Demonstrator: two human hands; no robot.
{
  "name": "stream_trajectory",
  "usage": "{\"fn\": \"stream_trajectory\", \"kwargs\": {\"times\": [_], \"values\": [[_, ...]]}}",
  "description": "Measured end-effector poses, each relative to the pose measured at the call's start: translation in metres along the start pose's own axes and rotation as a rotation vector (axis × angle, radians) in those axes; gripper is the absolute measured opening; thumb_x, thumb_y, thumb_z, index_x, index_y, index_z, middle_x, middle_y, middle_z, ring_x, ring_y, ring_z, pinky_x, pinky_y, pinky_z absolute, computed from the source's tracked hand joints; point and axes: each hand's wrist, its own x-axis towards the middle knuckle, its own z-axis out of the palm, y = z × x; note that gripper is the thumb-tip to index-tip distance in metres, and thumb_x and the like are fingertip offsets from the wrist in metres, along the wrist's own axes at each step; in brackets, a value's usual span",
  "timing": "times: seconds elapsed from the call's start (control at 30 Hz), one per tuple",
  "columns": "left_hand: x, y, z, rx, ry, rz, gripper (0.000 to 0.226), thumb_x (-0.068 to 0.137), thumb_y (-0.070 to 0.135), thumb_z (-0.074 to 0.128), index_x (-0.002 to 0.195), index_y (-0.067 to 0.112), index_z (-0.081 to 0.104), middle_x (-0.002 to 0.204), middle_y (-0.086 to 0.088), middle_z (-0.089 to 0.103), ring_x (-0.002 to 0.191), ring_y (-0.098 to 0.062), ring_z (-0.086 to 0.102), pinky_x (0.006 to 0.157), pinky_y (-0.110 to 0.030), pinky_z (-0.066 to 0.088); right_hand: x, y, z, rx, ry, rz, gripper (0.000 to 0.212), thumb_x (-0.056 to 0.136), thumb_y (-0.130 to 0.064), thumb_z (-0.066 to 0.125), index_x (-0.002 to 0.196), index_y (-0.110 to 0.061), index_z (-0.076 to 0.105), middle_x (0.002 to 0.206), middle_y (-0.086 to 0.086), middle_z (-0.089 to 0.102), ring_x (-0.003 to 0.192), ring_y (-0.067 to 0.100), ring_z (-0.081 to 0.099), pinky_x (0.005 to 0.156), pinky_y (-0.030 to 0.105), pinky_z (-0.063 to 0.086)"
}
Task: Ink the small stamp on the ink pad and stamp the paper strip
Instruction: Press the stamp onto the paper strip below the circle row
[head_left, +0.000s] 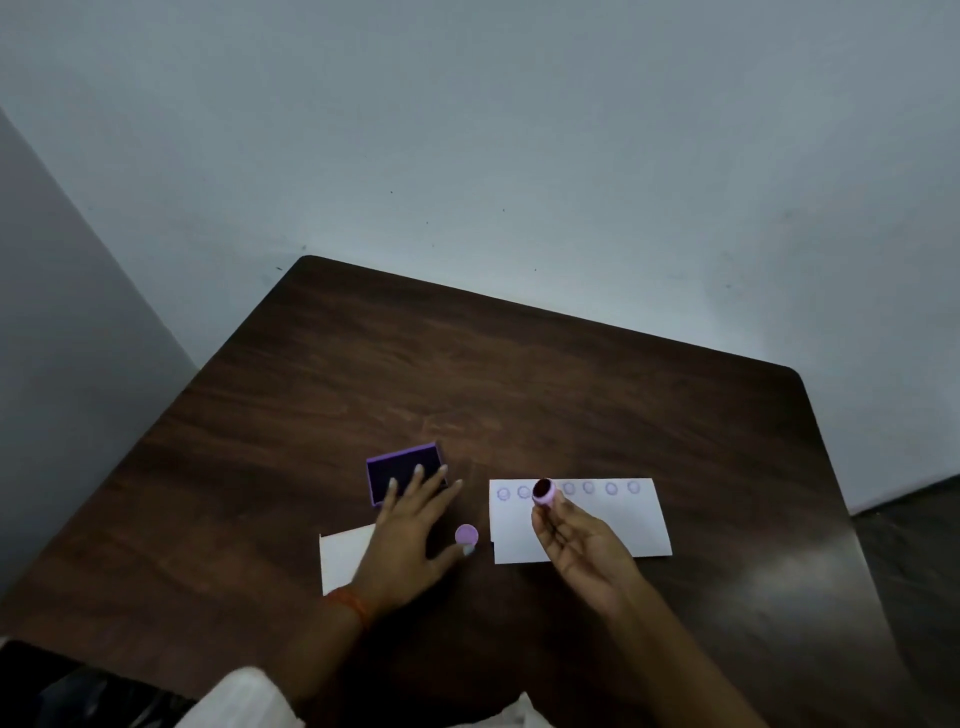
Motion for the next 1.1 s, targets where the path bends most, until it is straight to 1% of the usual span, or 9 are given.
{"fn": "stream_trajectory", "kwargs": {"times": [0.17, 0.4, 0.5, 0.63, 0.7, 0.8, 0.9, 1.0, 1.1], "values": [[0.014, 0.019, 0.021, 0.066, -0.068, 0.017, 0.073, 0.083, 0.056, 0.053, 0.144, 0.035, 0.020, 0.157, 0.013, 0.004, 0.147, -0.017, -0.004, 0.113, -0.037, -0.015, 0.001, 0.004, -0.005, -0.060, 0.050, -0.028, 0.013, 0.087, -0.008, 0.059, 0.093, 0.000, 0.067, 0.078, 0.014, 0.077, 0.091, 0.025, 0.066, 0.074, 0.035, 0.056], [0.028, 0.014, 0.033, 0.193, -0.128, -0.011, 0.073, 0.081, 0.065, 0.047, 0.143, 0.042, 0.016, 0.160, 0.003, 0.003, 0.145, -0.020, -0.015, 0.114, -0.047, -0.017, 0.013, 0.011, -0.006, -0.261, 0.119, -0.115, 0.010, 0.088, -0.008, 0.058, 0.087, -0.010, 0.067, 0.098, 0.013, 0.068, 0.100, 0.025, 0.063, 0.097, 0.038, 0.048], [0.028, 0.013, 0.037, 0.223, -0.112, -0.015, 0.074, 0.080, 0.068, 0.044, 0.143, 0.042, 0.018, 0.160, 0.003, 0.002, 0.140, -0.017, -0.022, 0.111, -0.046, -0.021, 0.016, 0.011, -0.004, -0.325, 0.156, -0.124, 0.009, 0.088, -0.007, 0.058, 0.094, -0.009, 0.065, 0.102, 0.013, 0.067, 0.107, 0.026, 0.061, 0.101, 0.039, 0.047], [0.029, 0.014, 0.039, 0.262, -0.117, -0.028, 0.077, 0.078, 0.072, 0.040, 0.144, 0.040, 0.017, 0.160, 0.003, 0.000, 0.139, -0.017, -0.023, 0.109, -0.046, -0.024, 0.019, 0.009, 0.000, -0.427, 0.216, -0.138, 0.027, 0.085, -0.006, 0.062, 0.112, -0.005, 0.060, 0.116, 0.014, 0.065, 0.110, 0.026, 0.062, 0.102, 0.040, 0.048], [0.029, 0.014, 0.040, 0.267, -0.122, -0.032, 0.077, 0.078, 0.073, 0.039, 0.144, 0.040, 0.016, 0.160, 0.003, 0.000, 0.139, -0.017, -0.023, 0.108, -0.046, -0.025, 0.020, 0.010, 0.003, -0.509, 0.262, -0.185, 0.030, 0.082, -0.009, 0.067, 0.111, -0.007, 0.063, 0.117, 0.012, 0.065, 0.109, 0.024, 0.061, 0.100, 0.040, 0.050], [0.029, 0.013, 0.039, 0.264, -0.129, -0.033, 0.078, 0.077, 0.074, 0.039, 0.144, 0.040, 0.015, 0.160, 0.003, 0.000, 0.139, -0.017, -0.023, 0.108, -0.046, -0.025, 0.021, 0.014, 0.007, -0.762, 0.315, -0.339, 0.011, 0.078, -0.024, 0.072, 0.084, -0.027, 0.063, 0.098, -0.006, 0.064, 0.094, 0.010, 0.058, 0.090, 0.030, 0.051], [0.029, 0.014, 0.038, 0.249, -0.120, -0.030, 0.078, 0.077, 0.073, 0.041, 0.144, 0.040, 0.017, 0.160, 0.004, 0.001, 0.139, -0.016, -0.023, 0.108, -0.046, -0.026, 0.021, 0.020, 0.007, -1.049, 0.310, -0.573, 0.013, 0.080, -0.029, 0.070, 0.084, -0.032, 0.058, 0.083, -0.017, 0.059, 0.078, -0.001, 0.055, 0.070, 0.011, 0.042], [0.029, 0.014, 0.038, 0.237, -0.118, -0.033, 0.078, 0.077, 0.074, 0.041, 0.143, 0.041, 0.017, 0.160, 0.004, 0.001, 0.140, -0.016, -0.023, 0.108, -0.046, -0.026, 0.022, 0.027, 0.008, -1.244, 0.276, -0.729, 0.009, 0.083, -0.028, 0.068, 0.089, -0.023, 0.064, 0.087, -0.010, 0.067, 0.078, -0.001, 0.059, 0.073, 0.011, 0.044], [0.029, 0.013, 0.038, 0.237, -0.131, -0.035, 0.077, 0.077, 0.073, 0.040, 0.143, 0.042, 0.016, 0.160, 0.005, 0.001, 0.139, -0.015, -0.024, 0.107, -0.046, -0.026, 0.025, 0.031, 0.010, -1.470, 0.266, -0.754, 0.022, 0.087, -0.030, 0.061, 0.103, -0.016, 0.064, 0.105, 0.002, 0.071, 0.094, 0.011, 0.062, 0.081, 0.017, 0.044]]}}
